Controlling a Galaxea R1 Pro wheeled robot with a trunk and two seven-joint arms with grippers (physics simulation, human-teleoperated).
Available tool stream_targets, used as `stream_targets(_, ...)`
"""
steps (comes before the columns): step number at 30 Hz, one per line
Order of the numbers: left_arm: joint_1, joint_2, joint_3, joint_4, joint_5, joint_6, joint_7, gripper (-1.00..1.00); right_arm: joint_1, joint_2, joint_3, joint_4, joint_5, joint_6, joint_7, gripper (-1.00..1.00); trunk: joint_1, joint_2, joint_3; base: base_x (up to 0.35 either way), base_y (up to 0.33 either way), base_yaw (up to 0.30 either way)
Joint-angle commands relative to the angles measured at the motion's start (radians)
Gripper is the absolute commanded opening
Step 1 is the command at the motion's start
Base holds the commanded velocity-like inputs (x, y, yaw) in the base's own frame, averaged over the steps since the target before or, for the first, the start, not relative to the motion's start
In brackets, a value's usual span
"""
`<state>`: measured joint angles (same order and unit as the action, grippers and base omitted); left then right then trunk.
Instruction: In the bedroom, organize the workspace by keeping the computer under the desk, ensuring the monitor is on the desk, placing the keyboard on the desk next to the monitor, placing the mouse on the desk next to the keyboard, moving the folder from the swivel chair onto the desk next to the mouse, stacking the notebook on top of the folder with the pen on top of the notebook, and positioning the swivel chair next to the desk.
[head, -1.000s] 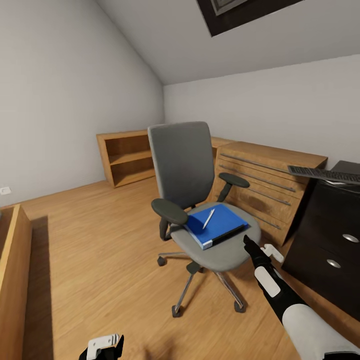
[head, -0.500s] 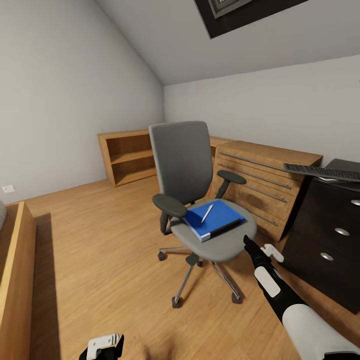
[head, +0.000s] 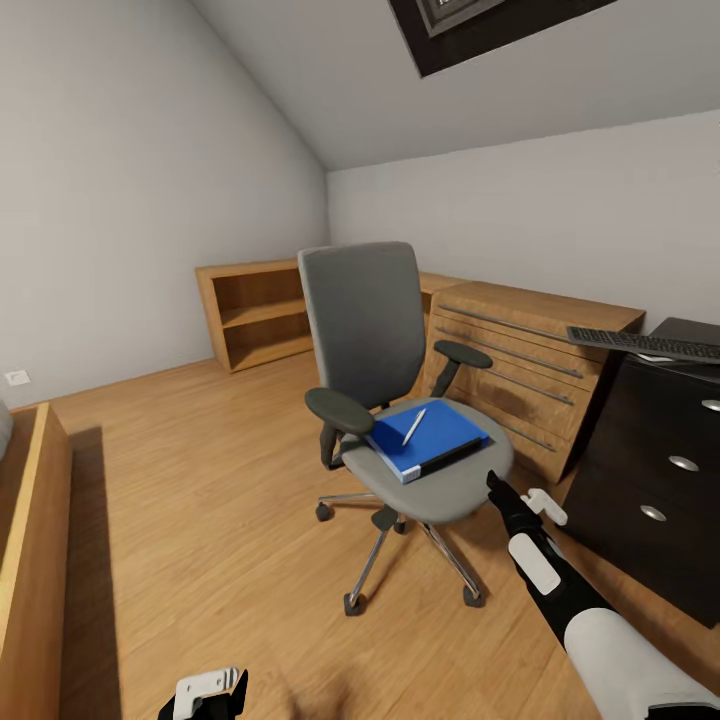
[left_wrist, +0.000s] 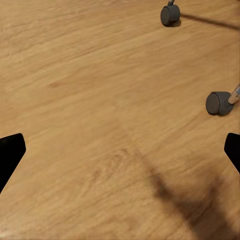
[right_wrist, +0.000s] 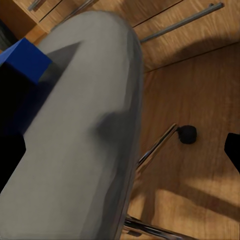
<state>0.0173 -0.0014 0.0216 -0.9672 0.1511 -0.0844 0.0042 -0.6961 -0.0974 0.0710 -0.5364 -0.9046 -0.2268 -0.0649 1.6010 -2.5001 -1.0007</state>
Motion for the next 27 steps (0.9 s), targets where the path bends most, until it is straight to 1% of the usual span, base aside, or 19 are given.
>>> stream_targets(1,0.0,0.0,0.0,-0.001,0.008,-0.002,0.0,1.0,0.0,-0.001,0.008,-0.001,-0.007,-0.005,-0.007,1.0,0.0,0.0,-0.001,0.0,0.0,0.0)
stream_targets(19,0.0,-0.001,-0.001,-0.001,0.008,-0.002,0.0,1.0,0.0,-0.001,0.007,0.001,-0.009,-0.005,-0.007,1.0,0.0,0.0,-0.001,0.0,0.0,0.0)
stream_targets(27,0.001,-0.001,-0.003,-0.001,0.007,-0.003,-0.004,1.0,0.0,0.001,0.009,0.002,-0.009,-0.005,-0.006,1.0,0.0,0.0,-0.001,0.164,0.0,0.0)
